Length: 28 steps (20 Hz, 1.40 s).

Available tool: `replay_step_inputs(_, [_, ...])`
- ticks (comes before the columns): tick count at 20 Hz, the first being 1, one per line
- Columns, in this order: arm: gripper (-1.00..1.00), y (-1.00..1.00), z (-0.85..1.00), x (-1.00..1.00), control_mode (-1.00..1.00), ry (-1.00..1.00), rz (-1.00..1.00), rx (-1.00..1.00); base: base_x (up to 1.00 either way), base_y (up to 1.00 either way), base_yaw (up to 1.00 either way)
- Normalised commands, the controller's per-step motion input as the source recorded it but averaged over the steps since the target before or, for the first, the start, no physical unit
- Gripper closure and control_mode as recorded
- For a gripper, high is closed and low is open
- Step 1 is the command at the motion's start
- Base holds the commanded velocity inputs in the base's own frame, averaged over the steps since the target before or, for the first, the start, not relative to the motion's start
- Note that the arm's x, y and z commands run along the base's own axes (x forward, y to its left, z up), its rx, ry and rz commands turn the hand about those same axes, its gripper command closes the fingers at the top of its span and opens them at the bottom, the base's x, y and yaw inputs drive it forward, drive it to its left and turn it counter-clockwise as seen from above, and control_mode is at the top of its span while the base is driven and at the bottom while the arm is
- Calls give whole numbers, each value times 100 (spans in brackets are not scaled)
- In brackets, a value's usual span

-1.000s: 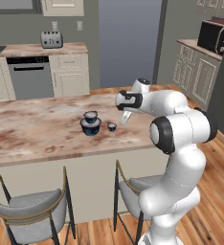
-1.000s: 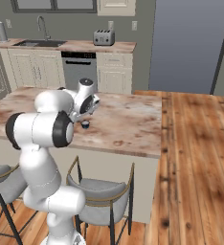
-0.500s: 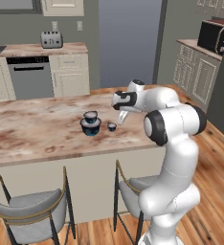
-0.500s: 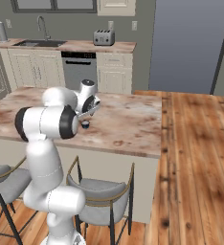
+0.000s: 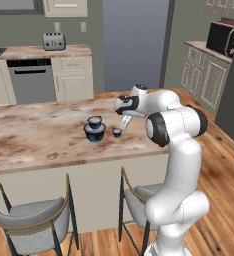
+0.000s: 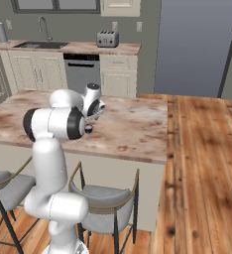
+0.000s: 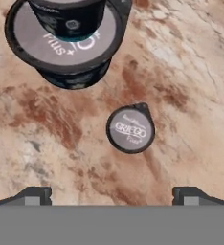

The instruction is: Stack the yogurt containers by placing the smaller containers on top of the larger containers.

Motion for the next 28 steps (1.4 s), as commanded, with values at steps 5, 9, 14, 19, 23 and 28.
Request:
replay_step_inputs(5, [-100,0,-26,29,-100,0,0,0,0,0,0])
replay_step_inputs(9, [-100,1,-22,30,-100,0,2,0,0,0,0])
replay_step_inputs(14, [-100,6,-20,29,-100,1,2,0,0,0,0])
replay_step_inputs(19, [-100,7,-17,27,-100,3,2,0,0,0,0])
replay_step_inputs(23, [-100,8,-15,20,-100,4,2,0,0,0,0])
replay_step_inputs(28, [-100,4,-7,8,-100,6,0,0,0,0,0])
